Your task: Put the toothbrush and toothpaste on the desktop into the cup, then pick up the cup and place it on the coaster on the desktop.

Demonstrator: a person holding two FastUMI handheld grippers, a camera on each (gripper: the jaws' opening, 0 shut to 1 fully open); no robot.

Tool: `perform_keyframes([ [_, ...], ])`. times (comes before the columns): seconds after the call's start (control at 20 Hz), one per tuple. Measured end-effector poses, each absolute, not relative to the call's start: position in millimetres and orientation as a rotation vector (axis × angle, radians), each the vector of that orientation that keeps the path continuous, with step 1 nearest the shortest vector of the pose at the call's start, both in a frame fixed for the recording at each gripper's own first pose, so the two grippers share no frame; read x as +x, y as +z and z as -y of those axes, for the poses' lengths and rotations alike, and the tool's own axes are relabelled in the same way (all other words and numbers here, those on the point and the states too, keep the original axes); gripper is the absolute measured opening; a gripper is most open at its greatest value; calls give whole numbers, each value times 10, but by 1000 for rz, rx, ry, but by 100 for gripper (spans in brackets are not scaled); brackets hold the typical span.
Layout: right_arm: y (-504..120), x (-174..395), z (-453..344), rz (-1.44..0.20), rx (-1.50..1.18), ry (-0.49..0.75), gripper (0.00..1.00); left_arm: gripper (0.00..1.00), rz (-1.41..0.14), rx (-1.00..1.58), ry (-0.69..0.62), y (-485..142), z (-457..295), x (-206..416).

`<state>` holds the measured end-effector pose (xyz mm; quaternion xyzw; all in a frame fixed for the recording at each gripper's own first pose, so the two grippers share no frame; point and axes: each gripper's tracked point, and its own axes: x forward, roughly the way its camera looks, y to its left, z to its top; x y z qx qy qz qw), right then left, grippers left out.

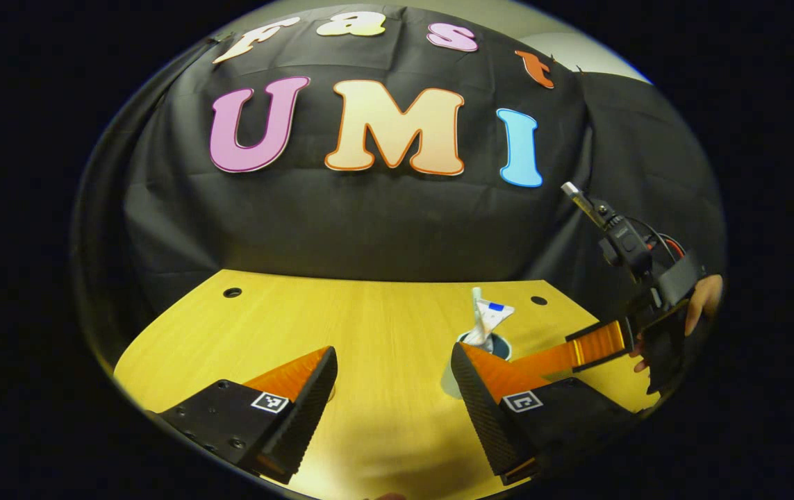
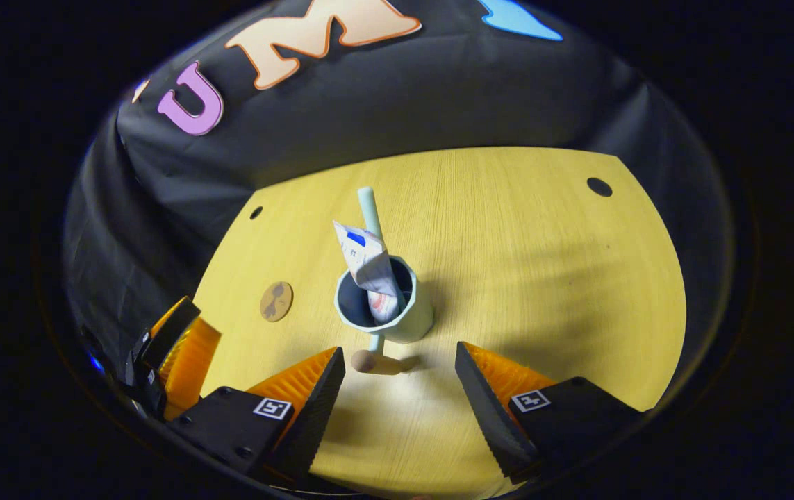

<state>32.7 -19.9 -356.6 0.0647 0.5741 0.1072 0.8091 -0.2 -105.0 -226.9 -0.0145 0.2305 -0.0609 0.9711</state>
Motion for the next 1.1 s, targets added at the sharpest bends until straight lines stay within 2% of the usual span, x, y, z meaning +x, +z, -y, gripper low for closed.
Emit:
perform_keyframes([
  [0.05, -3619, 326, 145, -1242, 129, 229, 94, 95, -470, -29, -113, -2282, 956, -33],
  [0.1, -3661, 334, 95, -1256, 120, 230, 98, 95, -474, -29, -103, -2286, 867, -59],
  [0.15, -3704, 328, 50, -1273, 110, 228, 99, 95, -479, -32, -96, -2289, 795, -99],
  [0.4, -3951, 358, -78, -1351, 39, 215, 98, 95, -504, -35, -64, -2338, 476, -274],
  [0.45, -4017, 361, -76, -1368, 25, 206, 94, 95, -512, -41, -57, -2350, 411, -311],
  [0.5, -4087, 374, -65, -1385, 7, 193, 98, 95, -517, -44, -47, -2349, 344, -338],
  [0.75, -4287, 408, -23, -1435, -22, 142, 98, 95, -533, -41, -3, -2388, 23, -449],
  [0.8, -4317, 412, -20, -1438, -27, 134, 93, 95, -536, -41, 6, -2394, -39, -464],
  [0.85, -4336, 427, -22, -1440, -29, 135, 99, 95, -538, -41, 15, -2404, -103, -486],
  [0.95, -4380, 412, -32, -1455, -34, 141, 98, 95, -541, -49, 19, -2409, -163, -509],
  [1.0, -4404, 405, -27, -1460, -42, 143, 97, 95, -542, -49, 20, -2398, -190, -518],
  [1.1, -4435, 401, -13, -1467, -69, 145, 87, 95, -538, -41, 18, -2376, -238, -526],
])
